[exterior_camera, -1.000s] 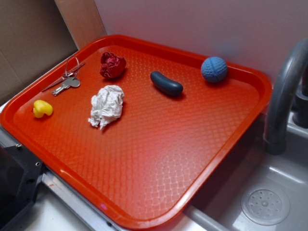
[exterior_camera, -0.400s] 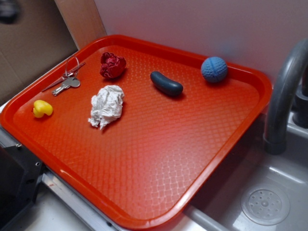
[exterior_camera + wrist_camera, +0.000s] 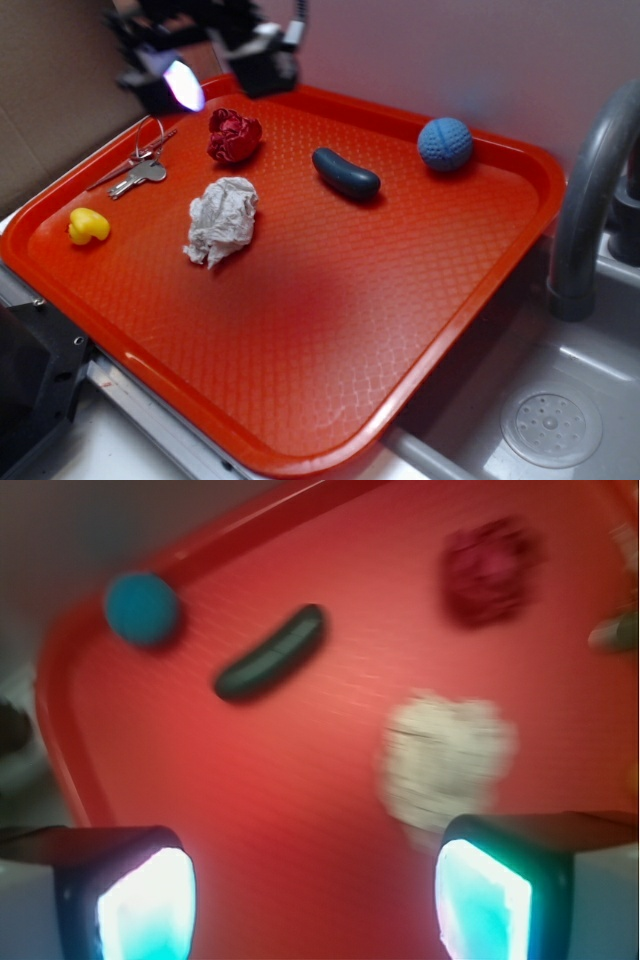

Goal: Grab the plastic pickle.

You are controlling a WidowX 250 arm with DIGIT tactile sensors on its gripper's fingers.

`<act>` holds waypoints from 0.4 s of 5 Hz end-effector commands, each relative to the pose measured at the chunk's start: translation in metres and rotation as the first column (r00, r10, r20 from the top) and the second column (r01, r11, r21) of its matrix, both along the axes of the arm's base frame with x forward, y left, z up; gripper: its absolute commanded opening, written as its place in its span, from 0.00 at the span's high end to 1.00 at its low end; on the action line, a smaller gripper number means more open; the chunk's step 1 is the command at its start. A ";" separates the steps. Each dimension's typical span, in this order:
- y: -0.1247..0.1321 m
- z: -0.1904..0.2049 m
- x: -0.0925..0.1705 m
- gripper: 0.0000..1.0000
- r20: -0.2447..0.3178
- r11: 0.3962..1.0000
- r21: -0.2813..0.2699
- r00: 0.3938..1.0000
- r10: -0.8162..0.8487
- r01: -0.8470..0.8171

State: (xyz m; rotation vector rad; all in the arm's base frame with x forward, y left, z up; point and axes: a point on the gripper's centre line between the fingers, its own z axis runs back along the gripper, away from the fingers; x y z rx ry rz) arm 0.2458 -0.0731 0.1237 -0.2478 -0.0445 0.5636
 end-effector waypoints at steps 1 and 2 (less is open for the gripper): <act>0.014 -0.047 0.041 0.00 -0.096 0.953 0.006 0.948 0.304 -0.304; 0.017 -0.055 0.059 0.00 -0.093 0.932 0.052 0.928 0.362 -0.358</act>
